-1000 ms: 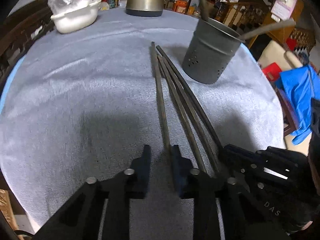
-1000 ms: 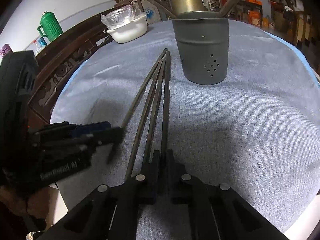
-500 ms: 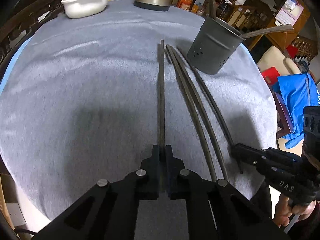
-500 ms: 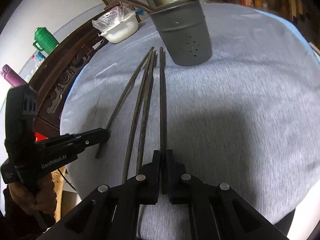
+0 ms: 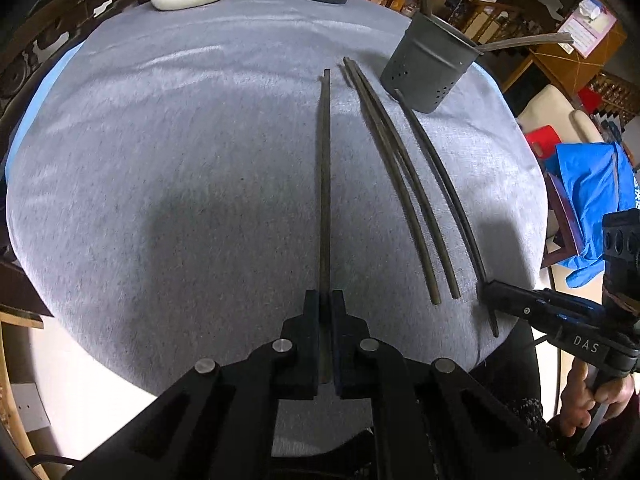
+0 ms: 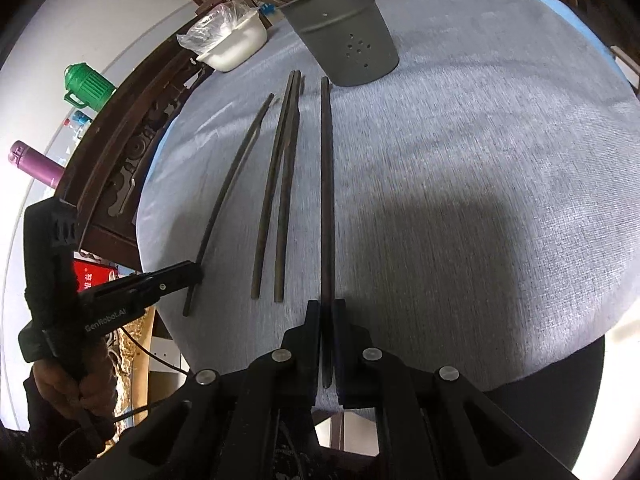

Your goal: Organize utensils

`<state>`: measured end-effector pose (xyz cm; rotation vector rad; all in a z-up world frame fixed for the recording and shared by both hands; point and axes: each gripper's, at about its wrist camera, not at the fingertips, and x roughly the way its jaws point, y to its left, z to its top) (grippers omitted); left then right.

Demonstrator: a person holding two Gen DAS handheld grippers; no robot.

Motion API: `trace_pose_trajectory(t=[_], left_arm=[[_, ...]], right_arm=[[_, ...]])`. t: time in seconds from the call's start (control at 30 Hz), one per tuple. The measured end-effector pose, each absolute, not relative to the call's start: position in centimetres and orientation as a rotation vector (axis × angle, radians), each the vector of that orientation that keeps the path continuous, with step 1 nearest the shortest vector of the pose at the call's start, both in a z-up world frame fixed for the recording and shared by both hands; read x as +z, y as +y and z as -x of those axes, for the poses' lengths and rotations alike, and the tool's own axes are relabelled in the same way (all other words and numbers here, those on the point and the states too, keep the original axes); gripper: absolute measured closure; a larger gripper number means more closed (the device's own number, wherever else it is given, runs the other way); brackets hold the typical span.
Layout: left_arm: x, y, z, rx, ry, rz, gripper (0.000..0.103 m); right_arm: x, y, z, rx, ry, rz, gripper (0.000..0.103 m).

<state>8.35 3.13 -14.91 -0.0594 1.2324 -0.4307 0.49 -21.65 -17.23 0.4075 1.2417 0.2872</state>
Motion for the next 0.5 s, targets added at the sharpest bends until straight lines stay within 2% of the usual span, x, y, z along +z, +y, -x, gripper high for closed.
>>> trace_pose_trajectory(t=[0.13,0.2,0.27,0.37,0.5], left_arm=[[-14.8,3.5,-8.4,-0.439,1.264,0.076,0.094],[-14.6,3.9,-8.7,-0.446,1.271,0.095,0.078],[-14.1,4.4,-9.1,-0.432,1.253,0.107,0.071],[-13.3,5.0,-10.3,-0.422,1.226,0.12,0.071],[-12.3,4.5,-12.7,-0.413,1.189,0.083,0.071]], right_arm=[[-17.0,-21.9,-1.3,0.288,1.273,-0.41,0.094],[-16.8,-22.5,-1.7,0.277,1.27,-0.418,0.091],[-16.5,-23.1,-2.4,0.269,1.259,-0.435,0.084],[-15.7,-23.6,-3.8,0.246,1.213,-0.434,0.075],[-14.9,-23.0,-6.8,0.231,1.161,-0.395,0.075]])
